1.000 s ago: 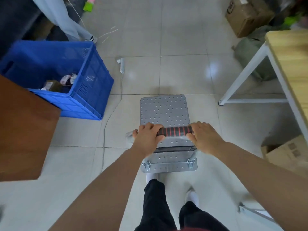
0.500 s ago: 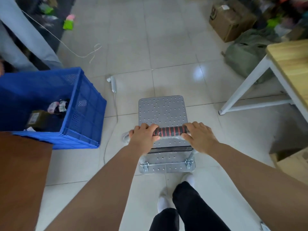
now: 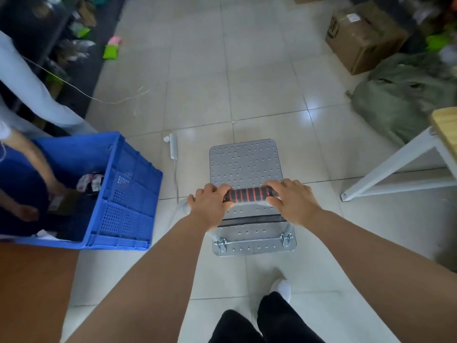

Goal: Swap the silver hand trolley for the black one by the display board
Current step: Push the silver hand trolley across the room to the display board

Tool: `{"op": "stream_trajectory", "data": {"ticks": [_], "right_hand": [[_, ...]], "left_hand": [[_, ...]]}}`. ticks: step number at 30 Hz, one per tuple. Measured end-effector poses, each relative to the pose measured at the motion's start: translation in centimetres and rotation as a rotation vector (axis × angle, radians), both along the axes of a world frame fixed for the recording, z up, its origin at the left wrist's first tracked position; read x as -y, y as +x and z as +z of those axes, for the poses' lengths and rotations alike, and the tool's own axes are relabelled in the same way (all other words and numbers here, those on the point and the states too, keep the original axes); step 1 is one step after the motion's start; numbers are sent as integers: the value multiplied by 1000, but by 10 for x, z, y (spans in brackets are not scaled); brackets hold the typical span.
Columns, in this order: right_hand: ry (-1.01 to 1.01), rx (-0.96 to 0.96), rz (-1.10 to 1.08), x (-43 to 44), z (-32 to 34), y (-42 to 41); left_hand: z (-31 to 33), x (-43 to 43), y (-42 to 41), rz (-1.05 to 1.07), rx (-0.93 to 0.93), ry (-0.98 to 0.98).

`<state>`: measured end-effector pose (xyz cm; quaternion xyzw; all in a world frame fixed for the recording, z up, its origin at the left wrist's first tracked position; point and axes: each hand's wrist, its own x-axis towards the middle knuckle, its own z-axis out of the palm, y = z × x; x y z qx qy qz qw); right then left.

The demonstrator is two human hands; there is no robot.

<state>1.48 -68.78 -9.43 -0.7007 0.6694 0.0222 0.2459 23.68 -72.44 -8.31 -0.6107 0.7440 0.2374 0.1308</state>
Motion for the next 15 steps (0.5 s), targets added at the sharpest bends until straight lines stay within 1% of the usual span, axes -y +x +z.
{"op": "stream_trajectory", "data": {"ticks": [8,15], "right_hand": [[16,-21,18,114,3,-37],[-20,0,-1,228,3,-43]], "left_hand": [[-5,103,-35,0,-33,-22],[-6,220,-40,-46,-21,-54]]}}
